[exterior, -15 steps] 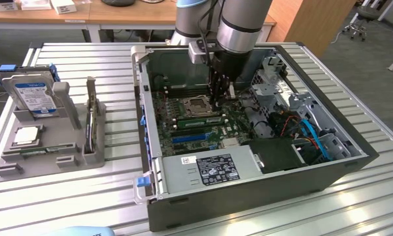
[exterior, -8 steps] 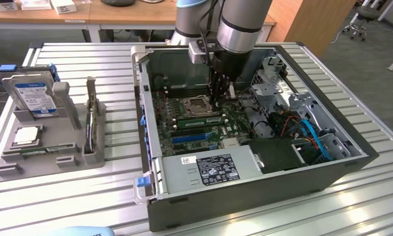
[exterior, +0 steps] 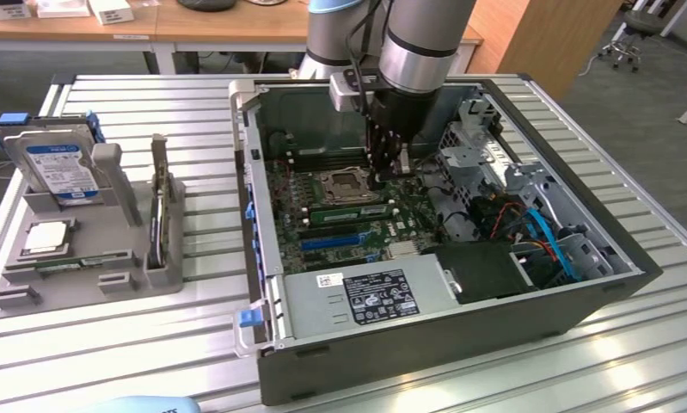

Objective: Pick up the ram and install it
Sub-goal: 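Press down the ram until it locks into place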

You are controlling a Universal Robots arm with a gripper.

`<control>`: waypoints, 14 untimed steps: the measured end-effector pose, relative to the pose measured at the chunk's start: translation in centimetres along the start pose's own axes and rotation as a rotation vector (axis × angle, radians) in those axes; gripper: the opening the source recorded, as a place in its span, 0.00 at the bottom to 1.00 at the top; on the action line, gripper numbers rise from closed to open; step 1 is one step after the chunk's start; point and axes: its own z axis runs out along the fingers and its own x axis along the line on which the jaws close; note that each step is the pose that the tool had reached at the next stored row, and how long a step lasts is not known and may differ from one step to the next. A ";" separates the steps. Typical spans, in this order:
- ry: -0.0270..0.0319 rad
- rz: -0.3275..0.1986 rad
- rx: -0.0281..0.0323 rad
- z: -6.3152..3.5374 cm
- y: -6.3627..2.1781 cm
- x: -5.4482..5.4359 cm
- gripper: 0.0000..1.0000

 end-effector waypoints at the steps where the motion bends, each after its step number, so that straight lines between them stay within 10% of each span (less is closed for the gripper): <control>1: 0.0000 0.000 0.0000 0.00 0.00 0.0 0.10; 14: 0.0000 0.000 0.0001 -0.03 -1.34 0.0 0.10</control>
